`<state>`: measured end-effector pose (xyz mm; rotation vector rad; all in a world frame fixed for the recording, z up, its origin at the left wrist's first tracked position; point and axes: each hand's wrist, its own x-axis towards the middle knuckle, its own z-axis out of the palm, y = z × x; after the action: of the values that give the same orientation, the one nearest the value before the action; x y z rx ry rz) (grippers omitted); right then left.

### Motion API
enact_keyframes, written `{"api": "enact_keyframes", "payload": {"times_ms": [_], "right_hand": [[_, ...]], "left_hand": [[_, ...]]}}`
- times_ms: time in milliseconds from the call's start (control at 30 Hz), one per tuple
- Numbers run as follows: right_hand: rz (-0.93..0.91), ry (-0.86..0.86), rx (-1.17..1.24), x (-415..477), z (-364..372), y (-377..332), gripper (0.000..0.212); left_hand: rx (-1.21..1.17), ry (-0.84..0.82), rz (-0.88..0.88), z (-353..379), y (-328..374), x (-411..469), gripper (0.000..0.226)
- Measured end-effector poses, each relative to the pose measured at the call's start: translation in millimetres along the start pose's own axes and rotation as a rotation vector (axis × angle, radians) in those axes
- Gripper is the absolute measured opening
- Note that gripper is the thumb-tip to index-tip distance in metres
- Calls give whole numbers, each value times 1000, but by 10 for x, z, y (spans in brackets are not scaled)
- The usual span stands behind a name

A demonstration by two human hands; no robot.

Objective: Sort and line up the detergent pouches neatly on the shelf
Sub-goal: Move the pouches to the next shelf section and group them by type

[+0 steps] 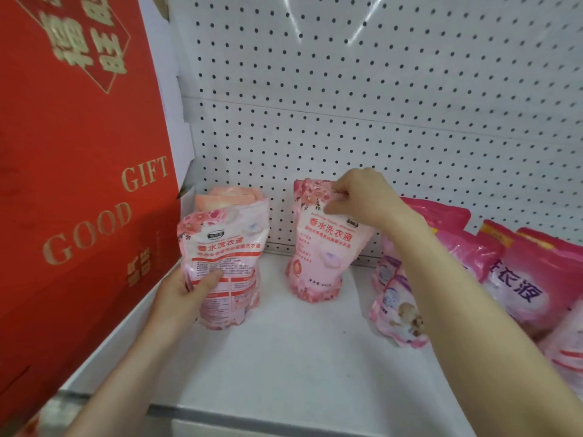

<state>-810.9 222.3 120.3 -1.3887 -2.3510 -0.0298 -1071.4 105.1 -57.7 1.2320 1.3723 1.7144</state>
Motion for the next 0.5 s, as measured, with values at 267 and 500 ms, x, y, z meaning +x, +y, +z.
{"api": "enact_keyframes", "payload": {"times_ms": [267,500], "right_hand": [[5,31,-46,74,164,169,34],[-42,192,160,-136,29,97,27]], "left_hand": [[-14,-61,-67,44,49,-38,16],[-48,-315,-132,440,146,-97,24]]}}
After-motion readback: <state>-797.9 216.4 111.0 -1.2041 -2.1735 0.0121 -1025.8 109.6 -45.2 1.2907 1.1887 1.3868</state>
